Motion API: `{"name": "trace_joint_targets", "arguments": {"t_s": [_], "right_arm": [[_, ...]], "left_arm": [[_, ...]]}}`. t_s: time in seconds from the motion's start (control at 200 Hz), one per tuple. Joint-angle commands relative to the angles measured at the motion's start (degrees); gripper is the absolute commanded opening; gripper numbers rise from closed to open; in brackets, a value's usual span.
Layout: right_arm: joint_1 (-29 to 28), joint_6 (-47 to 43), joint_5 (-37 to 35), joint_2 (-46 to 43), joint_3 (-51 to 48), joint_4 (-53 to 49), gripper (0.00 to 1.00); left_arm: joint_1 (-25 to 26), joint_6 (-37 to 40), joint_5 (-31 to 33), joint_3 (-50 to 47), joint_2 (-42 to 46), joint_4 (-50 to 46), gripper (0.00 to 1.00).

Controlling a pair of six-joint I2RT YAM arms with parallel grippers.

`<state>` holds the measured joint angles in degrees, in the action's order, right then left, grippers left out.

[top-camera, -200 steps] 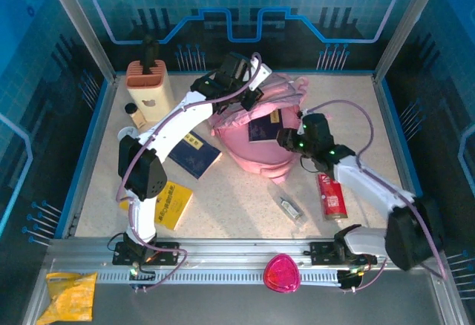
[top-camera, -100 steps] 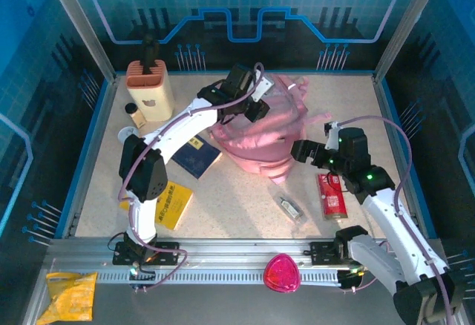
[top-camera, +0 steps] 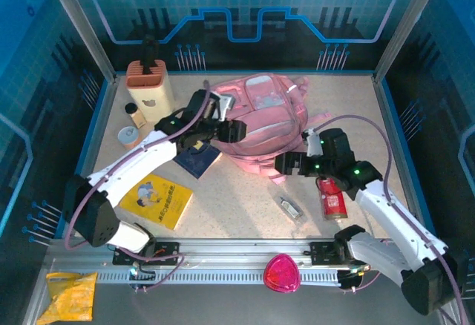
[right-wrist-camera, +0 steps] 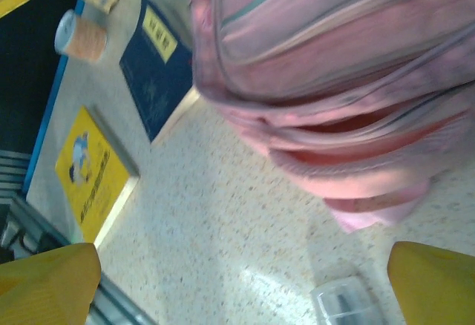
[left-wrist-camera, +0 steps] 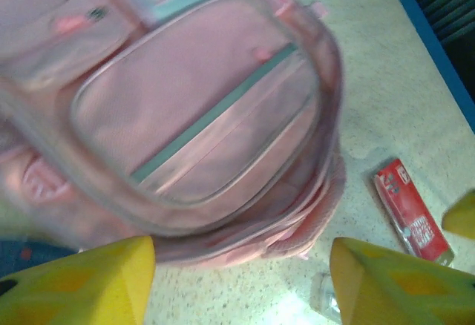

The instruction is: Pack the student bag

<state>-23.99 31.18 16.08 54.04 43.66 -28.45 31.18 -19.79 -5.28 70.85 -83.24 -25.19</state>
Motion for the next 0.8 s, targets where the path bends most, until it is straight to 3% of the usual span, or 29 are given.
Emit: {"name": "trace_joint_targets", "arguments": {"t_s": [0.0, 0.135, 0.225, 0.295, 0.55, 0.795], "right_arm": [[-4.88, -0.07, -3.58, 2.32, 1.87, -1.24, 1.0], [-10.99, 1.91, -7.31, 5.72, 2.83, 0.43, 1.0], [-13.79, 3.23, -8.45, 7.43, 2.76, 2.83, 1.0], [-15.03, 4.33, -9.02, 8.95, 2.92, 3.95, 1.0], [-16.66, 5.21, -10.45, 10.47, 3.46, 3.51, 1.0], [-16.68, 5.78, -12.58, 7.79, 2.29, 2.55, 1.0]], "left_arm": [[-4.17, -13.61, 2.99, -6.79, 1.94, -1.44, 0.67], [-9.13, -17.54, 6.33, -11.17, 1.49, -1.43, 0.74], [-10.05, -16.02, 14.25, -8.16, -2.8, -4.92, 0.78], [-11.58, -14.85, 16.48, -5.38, -7.14, -5.19, 0.83], [-15.4, -11.04, 21.48, 10.7, -24.42, -10.47, 0.87], [-17.78, -8.51, 23.99, 20.79, -33.71, -14.37, 0.89]]}}
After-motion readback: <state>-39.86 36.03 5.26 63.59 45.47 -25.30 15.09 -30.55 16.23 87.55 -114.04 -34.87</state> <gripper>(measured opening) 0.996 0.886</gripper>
